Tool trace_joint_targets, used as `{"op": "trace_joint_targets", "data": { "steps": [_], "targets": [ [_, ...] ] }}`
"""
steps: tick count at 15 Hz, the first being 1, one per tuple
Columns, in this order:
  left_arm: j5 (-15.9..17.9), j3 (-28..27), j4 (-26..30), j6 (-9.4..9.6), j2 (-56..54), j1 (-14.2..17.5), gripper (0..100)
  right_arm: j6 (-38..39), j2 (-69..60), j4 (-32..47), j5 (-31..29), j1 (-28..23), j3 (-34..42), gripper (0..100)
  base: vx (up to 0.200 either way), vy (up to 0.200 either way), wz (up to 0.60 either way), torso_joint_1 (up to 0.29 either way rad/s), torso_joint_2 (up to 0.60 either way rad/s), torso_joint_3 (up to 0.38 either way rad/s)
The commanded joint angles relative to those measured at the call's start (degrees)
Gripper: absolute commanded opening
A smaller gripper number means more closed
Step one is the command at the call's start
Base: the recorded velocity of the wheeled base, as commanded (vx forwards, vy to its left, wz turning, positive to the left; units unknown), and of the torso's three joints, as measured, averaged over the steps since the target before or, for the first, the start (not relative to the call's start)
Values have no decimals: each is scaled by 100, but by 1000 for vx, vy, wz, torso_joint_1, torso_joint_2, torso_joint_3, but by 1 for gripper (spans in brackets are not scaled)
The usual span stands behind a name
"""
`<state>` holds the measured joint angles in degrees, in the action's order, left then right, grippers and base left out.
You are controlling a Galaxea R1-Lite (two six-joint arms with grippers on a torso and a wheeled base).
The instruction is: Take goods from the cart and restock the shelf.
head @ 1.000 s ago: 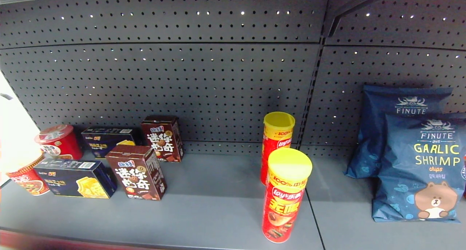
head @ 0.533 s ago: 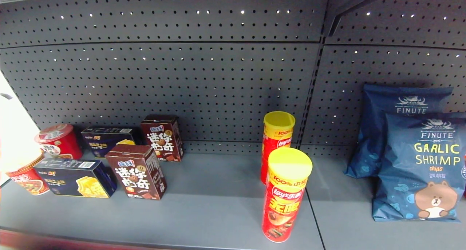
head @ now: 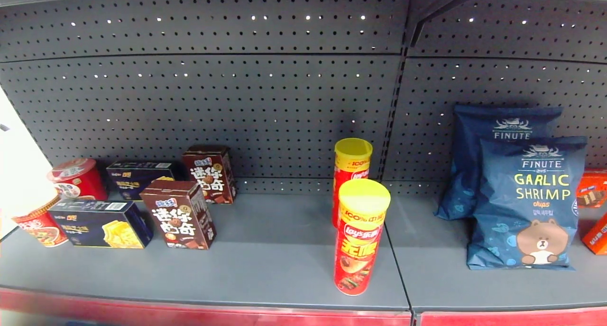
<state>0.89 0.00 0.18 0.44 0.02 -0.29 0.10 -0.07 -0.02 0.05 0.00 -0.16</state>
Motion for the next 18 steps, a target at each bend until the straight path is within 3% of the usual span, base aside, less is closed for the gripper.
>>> {"op": "trace_joint_targets", "data": {
  "steps": [1,6,10,18],
  "targets": [
    [-1,0,-1,0,-2,12,100,-1,7,2,-5,9,-2,100,0,0,0,0,0,0],
    [-10,0,-1,114,-2,12,100,-1,7,2,-5,9,-2,100,0,0,0,0,0,0],
    [-19,0,-1,448,-2,12,100,-1,7,2,-5,9,7,100,0,0,0,0,0,0],
    [-45,0,8,352,-2,12,100,-1,7,2,-5,9,-2,100,0,-25,0,0,1,0]
  ]
}}
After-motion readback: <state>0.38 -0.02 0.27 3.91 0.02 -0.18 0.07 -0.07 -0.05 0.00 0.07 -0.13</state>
